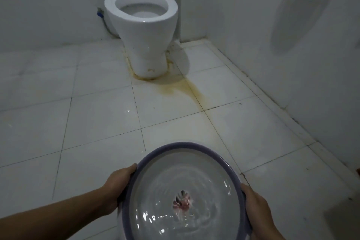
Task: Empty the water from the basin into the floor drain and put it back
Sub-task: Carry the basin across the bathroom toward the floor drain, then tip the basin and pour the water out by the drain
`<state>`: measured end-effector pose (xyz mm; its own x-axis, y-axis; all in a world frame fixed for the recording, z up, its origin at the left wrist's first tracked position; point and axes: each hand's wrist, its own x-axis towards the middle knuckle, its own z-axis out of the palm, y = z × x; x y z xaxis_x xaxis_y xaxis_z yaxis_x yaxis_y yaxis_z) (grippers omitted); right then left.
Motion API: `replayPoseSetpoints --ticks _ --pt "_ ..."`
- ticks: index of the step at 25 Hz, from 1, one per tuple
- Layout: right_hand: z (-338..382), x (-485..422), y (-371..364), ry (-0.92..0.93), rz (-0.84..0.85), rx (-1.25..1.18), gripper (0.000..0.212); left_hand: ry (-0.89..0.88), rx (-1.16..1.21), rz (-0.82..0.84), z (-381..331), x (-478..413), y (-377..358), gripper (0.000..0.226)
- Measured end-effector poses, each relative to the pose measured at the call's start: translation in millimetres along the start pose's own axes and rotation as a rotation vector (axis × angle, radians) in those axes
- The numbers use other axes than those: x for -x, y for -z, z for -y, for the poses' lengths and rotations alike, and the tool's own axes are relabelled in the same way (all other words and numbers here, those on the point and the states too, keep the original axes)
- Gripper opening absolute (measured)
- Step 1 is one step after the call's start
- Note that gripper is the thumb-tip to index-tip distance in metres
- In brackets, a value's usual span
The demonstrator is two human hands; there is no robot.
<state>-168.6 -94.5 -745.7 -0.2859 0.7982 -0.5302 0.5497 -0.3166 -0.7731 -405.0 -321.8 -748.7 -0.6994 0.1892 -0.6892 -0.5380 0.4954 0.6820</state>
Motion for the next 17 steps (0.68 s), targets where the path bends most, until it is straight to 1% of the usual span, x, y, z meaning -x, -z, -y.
replayPoseSetpoints --ticks 5,8,10,12,14,17 --pt "-14 4 4 -0.093 -0.025 0.078 0.034 0.027 -0.06 0.023 5 -4 -9 0.041" --pt "-18 9 7 -0.084 -0.045 0.135 0.038 0.04 -0.076 0.045 5 -7 -10 0.04" --pt "-20 12 8 -0.063 -0.058 0.113 0.037 0.039 -0.097 0.051 6 -9 -11 0.041" --pt "-19 17 7 -0.144 -0.048 0.05 0.034 0.034 -0.128 0.053 7 -10 -11 0.042" --pt "-21 17 6 -0.229 -0.022 -0.003 0.036 0.029 -0.145 0.057 8 -12 -10 0.042" --pt "-26 17 3 -0.283 -0.02 -0.034 0.036 0.027 -0.15 0.048 8 -14 -10 0.042"
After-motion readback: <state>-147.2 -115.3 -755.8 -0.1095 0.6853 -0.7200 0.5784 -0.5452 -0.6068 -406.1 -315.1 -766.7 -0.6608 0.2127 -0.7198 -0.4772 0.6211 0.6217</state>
